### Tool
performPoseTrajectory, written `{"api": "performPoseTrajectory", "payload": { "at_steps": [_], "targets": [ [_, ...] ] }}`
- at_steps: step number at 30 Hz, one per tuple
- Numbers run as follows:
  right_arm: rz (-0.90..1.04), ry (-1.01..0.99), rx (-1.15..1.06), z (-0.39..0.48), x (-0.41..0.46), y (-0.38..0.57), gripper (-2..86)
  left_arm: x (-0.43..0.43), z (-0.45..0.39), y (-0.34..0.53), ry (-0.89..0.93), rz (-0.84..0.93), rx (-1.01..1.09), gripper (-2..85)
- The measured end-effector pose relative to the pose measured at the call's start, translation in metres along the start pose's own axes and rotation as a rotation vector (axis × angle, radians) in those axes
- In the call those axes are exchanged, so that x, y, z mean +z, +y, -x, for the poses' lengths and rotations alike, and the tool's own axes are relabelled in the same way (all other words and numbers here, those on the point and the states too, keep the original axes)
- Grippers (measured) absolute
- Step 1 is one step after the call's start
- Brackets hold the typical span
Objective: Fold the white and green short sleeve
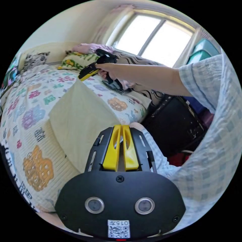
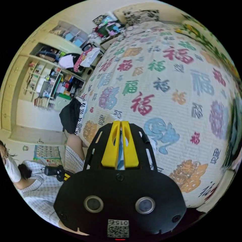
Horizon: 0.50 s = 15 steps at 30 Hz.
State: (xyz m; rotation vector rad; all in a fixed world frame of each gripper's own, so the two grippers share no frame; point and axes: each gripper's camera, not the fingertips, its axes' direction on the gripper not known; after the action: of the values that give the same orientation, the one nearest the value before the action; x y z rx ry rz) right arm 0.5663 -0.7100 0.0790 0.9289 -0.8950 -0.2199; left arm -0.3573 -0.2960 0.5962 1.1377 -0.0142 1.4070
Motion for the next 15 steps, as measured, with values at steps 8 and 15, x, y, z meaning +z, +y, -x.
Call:
{"api": "performPoseTrajectory", "payload": {
  "at_steps": [8,15],
  "targets": [
    [-0.064,-0.197,0.223,-0.134,-0.030,0.049,2.3,0.137,-0.013,-0.031,0.045,0.300,0.077,1.5],
    [-0.131,-0.121,0.311,-0.167,-0.080,0.072,5.9,0.181,0.007,-0.040,0.219,0.508,0.028,10.0]
  ]
}}
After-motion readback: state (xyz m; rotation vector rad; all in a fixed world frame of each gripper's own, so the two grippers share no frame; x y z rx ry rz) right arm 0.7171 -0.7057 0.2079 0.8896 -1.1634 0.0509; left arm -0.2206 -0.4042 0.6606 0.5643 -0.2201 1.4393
